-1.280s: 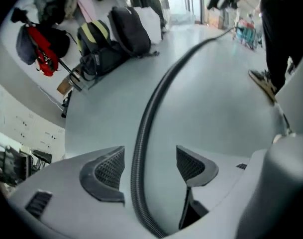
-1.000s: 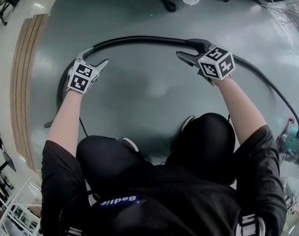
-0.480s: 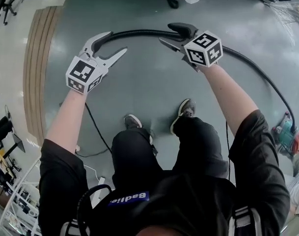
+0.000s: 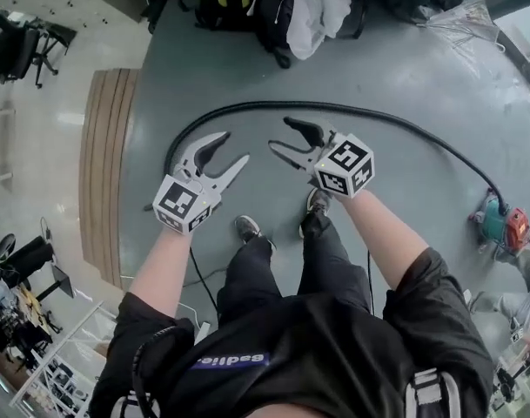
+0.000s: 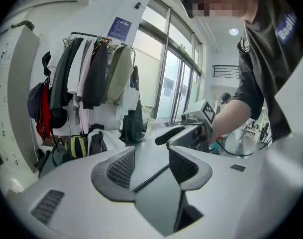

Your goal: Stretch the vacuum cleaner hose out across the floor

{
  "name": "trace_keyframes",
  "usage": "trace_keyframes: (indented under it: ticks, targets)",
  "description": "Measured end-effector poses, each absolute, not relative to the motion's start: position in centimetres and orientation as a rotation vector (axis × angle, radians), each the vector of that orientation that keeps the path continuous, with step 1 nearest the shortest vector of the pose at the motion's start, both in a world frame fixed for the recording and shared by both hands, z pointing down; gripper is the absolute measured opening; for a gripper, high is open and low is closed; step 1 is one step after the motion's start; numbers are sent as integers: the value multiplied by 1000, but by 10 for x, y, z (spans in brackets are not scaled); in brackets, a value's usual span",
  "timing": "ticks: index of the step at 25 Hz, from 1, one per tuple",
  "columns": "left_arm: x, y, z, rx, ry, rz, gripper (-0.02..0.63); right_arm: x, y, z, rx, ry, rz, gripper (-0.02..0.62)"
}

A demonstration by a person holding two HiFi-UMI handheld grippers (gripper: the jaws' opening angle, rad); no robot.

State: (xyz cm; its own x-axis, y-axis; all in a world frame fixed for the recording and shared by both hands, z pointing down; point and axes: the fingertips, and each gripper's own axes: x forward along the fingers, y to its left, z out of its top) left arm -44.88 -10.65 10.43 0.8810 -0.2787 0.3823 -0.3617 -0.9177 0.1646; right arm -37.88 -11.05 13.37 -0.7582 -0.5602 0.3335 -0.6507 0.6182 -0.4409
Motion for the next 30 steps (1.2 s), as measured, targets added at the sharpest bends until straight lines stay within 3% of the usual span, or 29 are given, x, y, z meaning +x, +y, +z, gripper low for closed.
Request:
trace_keyframes:
  ticks: [9, 17, 20, 24, 27, 30]
  targets:
    - [-433, 68, -82, 2743, -329, 321, 187, -380, 99, -29, 1111, -2623, 943, 252]
    - [-468, 120, -165, 2894, -222, 171, 142, -432, 156, -132, 1342, -2749, 869, 244]
    - [-472, 141, -207, 2932, -220, 73, 91, -440, 171, -174, 1325, -2826, 749, 204]
    - [-462, 168, -251, 2971, -219, -38, 12, -438, 194, -231, 1243, -2924, 532, 94]
    - [-445, 188, -268, 2962, -183, -96, 8, -429, 209, -260, 1193, -2983, 417, 26]
    - [-429, 205, -265, 2972, -139, -62, 8, -423, 222, -272, 1165, -3026, 354, 6]
